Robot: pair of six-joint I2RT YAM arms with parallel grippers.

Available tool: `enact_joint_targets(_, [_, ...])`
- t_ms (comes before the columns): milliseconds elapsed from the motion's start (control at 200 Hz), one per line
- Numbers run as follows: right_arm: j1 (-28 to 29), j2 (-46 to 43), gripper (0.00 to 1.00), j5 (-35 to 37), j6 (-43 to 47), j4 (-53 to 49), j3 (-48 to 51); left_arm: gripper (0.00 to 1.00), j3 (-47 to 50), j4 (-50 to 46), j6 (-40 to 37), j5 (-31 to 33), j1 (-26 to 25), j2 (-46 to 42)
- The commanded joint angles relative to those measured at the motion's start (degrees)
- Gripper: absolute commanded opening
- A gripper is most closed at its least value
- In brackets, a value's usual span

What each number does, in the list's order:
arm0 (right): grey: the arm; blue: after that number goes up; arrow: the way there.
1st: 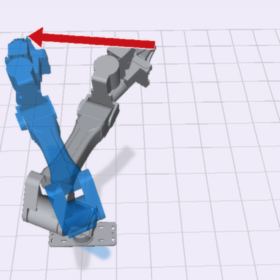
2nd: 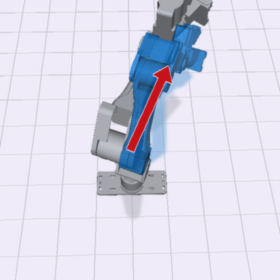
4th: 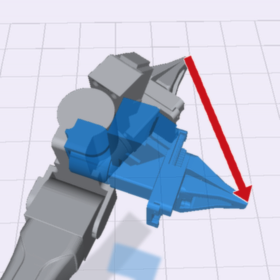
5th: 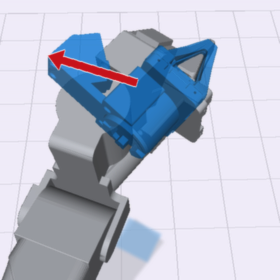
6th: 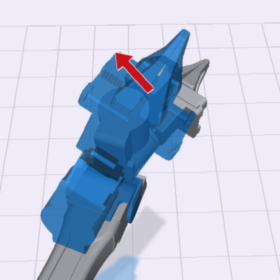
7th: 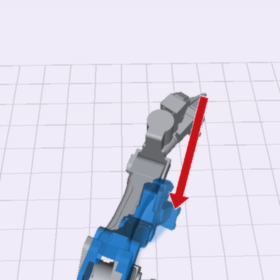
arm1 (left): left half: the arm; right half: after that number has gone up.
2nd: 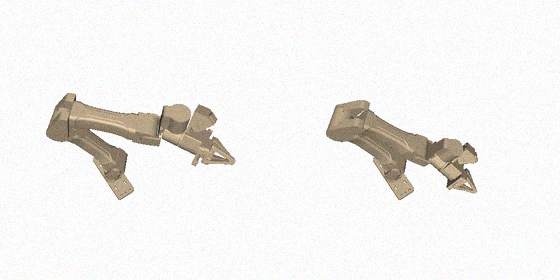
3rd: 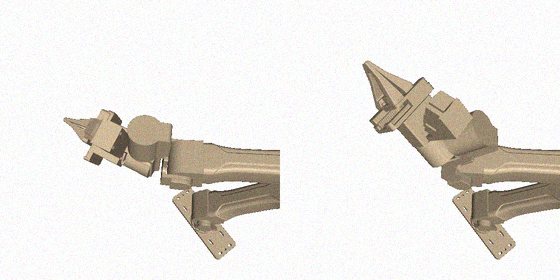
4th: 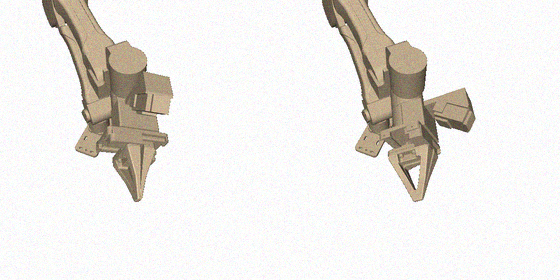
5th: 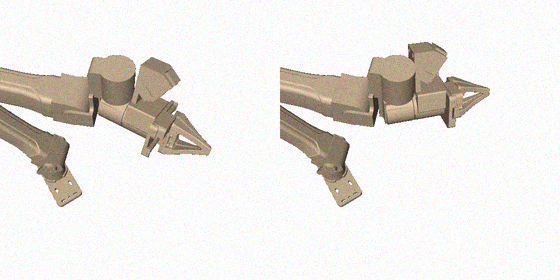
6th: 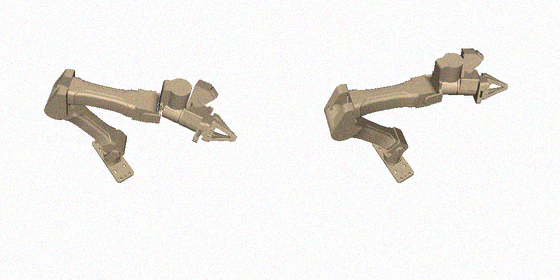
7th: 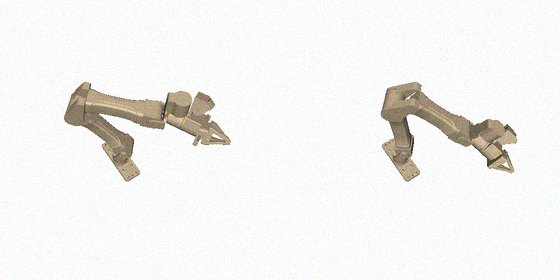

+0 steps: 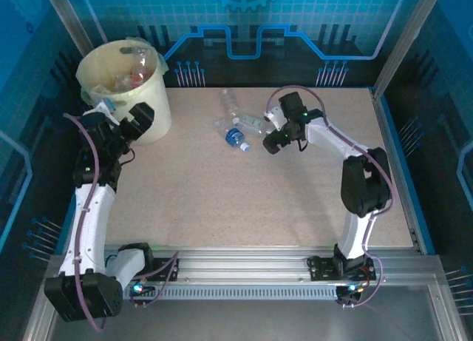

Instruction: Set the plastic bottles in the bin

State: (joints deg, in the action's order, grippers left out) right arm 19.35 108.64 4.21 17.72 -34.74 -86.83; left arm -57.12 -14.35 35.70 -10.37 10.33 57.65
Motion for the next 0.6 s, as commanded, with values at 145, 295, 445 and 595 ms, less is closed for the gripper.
enact_joint_targets(145, [-4.01, 12.39, 0.89, -5.5, 13.49, -7.41, -14.95, 0.99, 4.21, 0.62, 3.19, -1.15, -0.15, -1.44])
enact_joint_targets(295, [-4.67, 19.36, 0.84, -8.1, 19.18, -11.45, -22.45, 0.99, 6.33, 2.09, 4.61, -1.58, -0.22, -1.39])
enact_joint_targets(445, [-4.4, 23.18, 0.82, -8.16, 24.23, -11.8, -25.86, 0.99, 6.99, 3.11, 5.77, -1.75, -0.22, -0.71])
enact_joint_targets(595, [-4.48, 28.38, 0.78, -6.2, 26.88, -12.62, -30.48, 0.99, 7.12, 4.27, 6.57, -2.41, -0.38, 0.31])
